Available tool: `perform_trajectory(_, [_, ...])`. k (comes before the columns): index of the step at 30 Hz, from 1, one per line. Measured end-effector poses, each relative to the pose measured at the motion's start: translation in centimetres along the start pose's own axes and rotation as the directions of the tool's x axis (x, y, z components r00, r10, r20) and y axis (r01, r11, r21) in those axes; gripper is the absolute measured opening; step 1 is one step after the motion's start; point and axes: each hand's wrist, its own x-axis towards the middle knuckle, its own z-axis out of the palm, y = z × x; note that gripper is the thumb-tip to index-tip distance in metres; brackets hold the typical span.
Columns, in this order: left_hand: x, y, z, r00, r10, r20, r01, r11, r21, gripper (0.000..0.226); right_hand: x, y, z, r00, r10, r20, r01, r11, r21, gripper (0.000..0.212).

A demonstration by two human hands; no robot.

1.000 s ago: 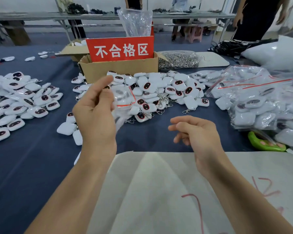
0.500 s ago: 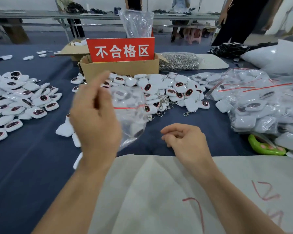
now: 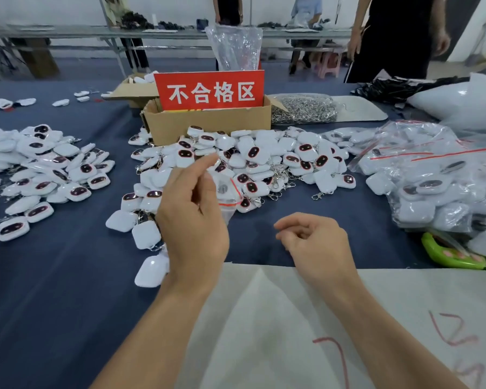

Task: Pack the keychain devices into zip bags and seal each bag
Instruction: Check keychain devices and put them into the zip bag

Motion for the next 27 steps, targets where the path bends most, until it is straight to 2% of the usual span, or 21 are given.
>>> perform_trajectory(2, [0.0, -0.1, -0.2, 0.999, -0.036, -0.026, 0.035, 0.999, -0.012, 0.031, 0.2, 0.0, 0.3, 0.998, -0.066, -0.02, 0.065, 0.997, -0.033, 0.034])
perform_trajectory(4, [1.2, -0.2, -0.5, 0.994, -0.033, -0.103, 0.027, 0.998, -0.06, 0.033, 0.9, -0.1, 0.8, 0.984, -0.178, 0.011, 0.177, 0.975, -0.136, 0.046])
perform_trajectory(6, [2.4, -0.4, -0.9, 0.983, -0.001, -0.182, -0.014, 0.996, -0.084, 0.033, 2.2, -0.1, 1.9, 0.947, -0.31, 0.089, 0.322, 0.911, -0.257, 0.059])
perform_trajectory(8, [2.0, -0.5, -0.8, 0.981, 0.053, -0.187, -0.062, 0.997, -0.043, 0.031, 3.6, -0.5, 3.2, 0.908, -0.372, 0.193, 0.418, 0.822, -0.386, 0.066])
perform_trajectory(9, [1.1, -0.7, -0.5, 0.987, 0.088, -0.131, -0.089, 0.996, -0.002, 0.03, 4.3, -0.7, 3.7, 0.896, -0.378, 0.233, 0.444, 0.782, -0.437, 0.068])
perform_trajectory(11, [-1.1, -1.5, 0.3, 0.989, 0.082, 0.126, -0.091, 0.993, 0.07, 0.027, 5.5, -0.7, 4.4, 0.879, -0.37, 0.301, 0.476, 0.726, -0.497, 0.07])
perform_trajectory(13, [-2.8, -2.3, 1.3, 0.892, -0.043, 0.449, -0.049, 0.981, 0.19, 0.025, 6.0, -0.4, 4.6, 0.869, -0.347, 0.354, 0.493, 0.669, -0.555, 0.07])
perform_trajectory(14, [-3.1, -2.8, 1.6, 0.834, -0.111, 0.54, -0.044, 0.963, 0.265, 0.027, 6.0, -0.3, 4.5, 0.863, -0.356, 0.358, 0.504, 0.659, -0.559, 0.064])
perform_trajectory(15, [-3.1, -3.2, 1.8, 0.8, -0.165, 0.577, -0.036, 0.947, 0.32, 0.029, 5.8, -0.3, 4.3, 0.862, -0.378, 0.338, 0.507, 0.672, -0.54, 0.054])
perform_trajectory(17, [-2.9, -3.5, 2.0, 0.781, -0.199, 0.593, -0.042, 0.929, 0.367, 0.033, 5.2, -0.3, 3.6, 0.883, -0.382, 0.272, 0.469, 0.722, -0.509, 0.039])
perform_trajectory(20, [-3.2, -3.5, 2.0, 0.759, -0.161, 0.631, -0.165, 0.89, 0.426, 0.04, 4.2, 0.3, 1.9, 0.919, -0.328, 0.218, 0.393, 0.733, -0.555, 0.036])
perform_trajectory(22, [-3.3, -3.2, 2.1, 0.796, -0.135, 0.591, -0.223, 0.841, 0.493, 0.042, 3.3, 0.8, 0.9, 0.941, -0.31, 0.135, 0.335, 0.808, -0.484, 0.028])
perform_trajectory(24, [-3.5, -2.7, 2.2, 0.843, -0.07, 0.533, -0.271, 0.801, 0.533, 0.043, 1.9, 1.2, -0.1, 0.957, -0.289, -0.014, 0.272, 0.915, -0.298, 0.024])
perform_trajectory(27, [-4.0, -1.9, 2.3, 0.891, 0.037, 0.452, -0.263, 0.854, 0.449, 0.036, 0.0, 1.2, -0.9, 0.984, -0.13, -0.123, 0.139, 0.988, 0.066, 0.024])
